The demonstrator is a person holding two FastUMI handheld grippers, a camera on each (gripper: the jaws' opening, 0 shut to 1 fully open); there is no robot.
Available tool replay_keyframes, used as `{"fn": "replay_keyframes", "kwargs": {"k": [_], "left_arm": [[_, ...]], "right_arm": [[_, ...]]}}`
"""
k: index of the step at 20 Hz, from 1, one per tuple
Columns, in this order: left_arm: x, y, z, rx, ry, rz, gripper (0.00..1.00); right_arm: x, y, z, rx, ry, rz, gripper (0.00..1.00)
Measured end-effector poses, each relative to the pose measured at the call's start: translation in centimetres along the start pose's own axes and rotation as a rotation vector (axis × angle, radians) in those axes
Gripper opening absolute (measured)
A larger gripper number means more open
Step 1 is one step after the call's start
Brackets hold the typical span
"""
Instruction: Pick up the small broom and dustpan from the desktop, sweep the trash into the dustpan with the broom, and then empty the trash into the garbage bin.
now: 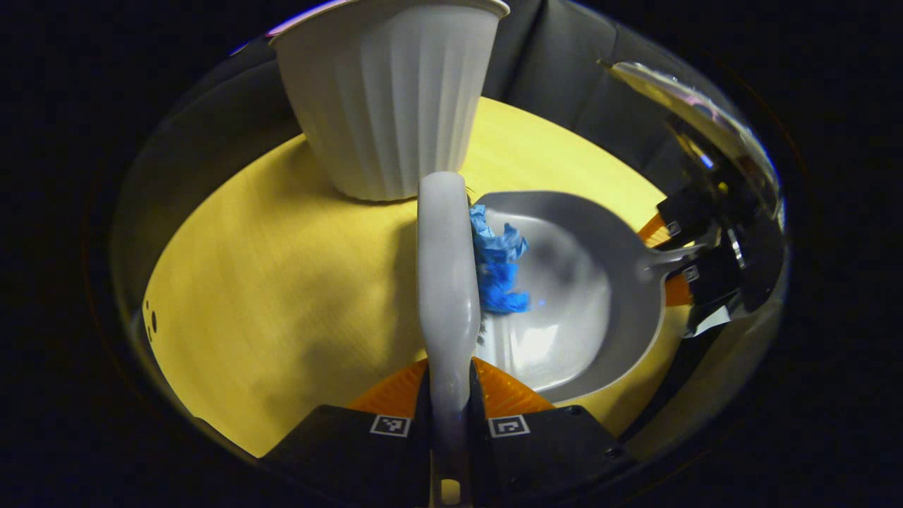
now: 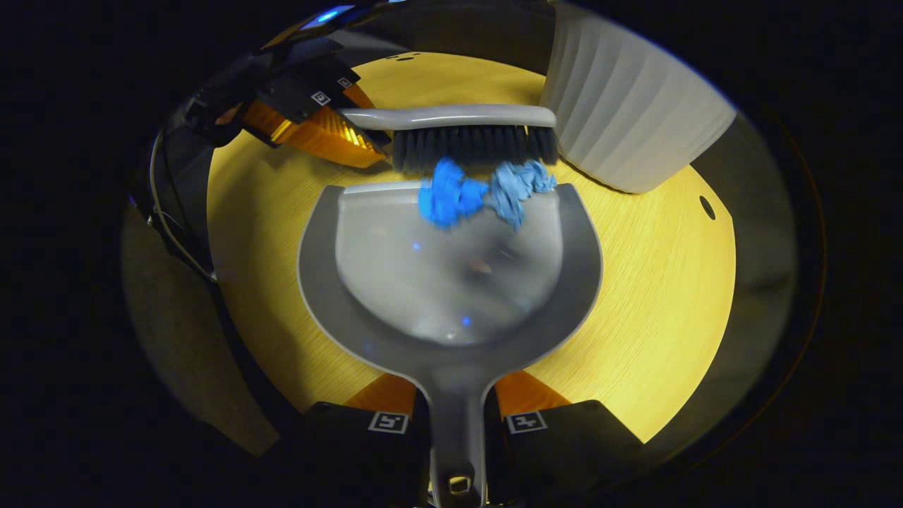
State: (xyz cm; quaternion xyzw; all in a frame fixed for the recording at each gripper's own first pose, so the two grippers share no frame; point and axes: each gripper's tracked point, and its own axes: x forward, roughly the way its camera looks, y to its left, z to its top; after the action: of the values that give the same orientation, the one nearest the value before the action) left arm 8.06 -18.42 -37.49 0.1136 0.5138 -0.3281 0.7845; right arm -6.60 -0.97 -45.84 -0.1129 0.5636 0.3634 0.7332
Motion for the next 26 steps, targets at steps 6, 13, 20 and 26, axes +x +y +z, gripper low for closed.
{"fn": "replay_keyframes", "kwargs": {"k": [6,13,20,26], "left_arm": [[-3.1,2.9,0.4,-0.016,-0.034,0.079,0.25],[-1.9,8.2,-3.8,-0.154,-0.042,0.164,0.25],[-1.9,8.6,-5.9,-0.172,-0.056,0.194,0.25],[-1.8,8.0,-7.1,-0.16,-0.079,0.18,0.25]], "right_arm": [[-0.3,0.4,-0.4,0.051,-0.035,-0.036,0.35],[-3.5,0.4,-0.6,0.26,-0.078,-0.115,0.35],[-10.6,-1.7,1.6,0.475,-0.13,-0.254,0.35],[-17.2,-6.9,6.2,0.609,-0.212,-0.369,0.35]]}}
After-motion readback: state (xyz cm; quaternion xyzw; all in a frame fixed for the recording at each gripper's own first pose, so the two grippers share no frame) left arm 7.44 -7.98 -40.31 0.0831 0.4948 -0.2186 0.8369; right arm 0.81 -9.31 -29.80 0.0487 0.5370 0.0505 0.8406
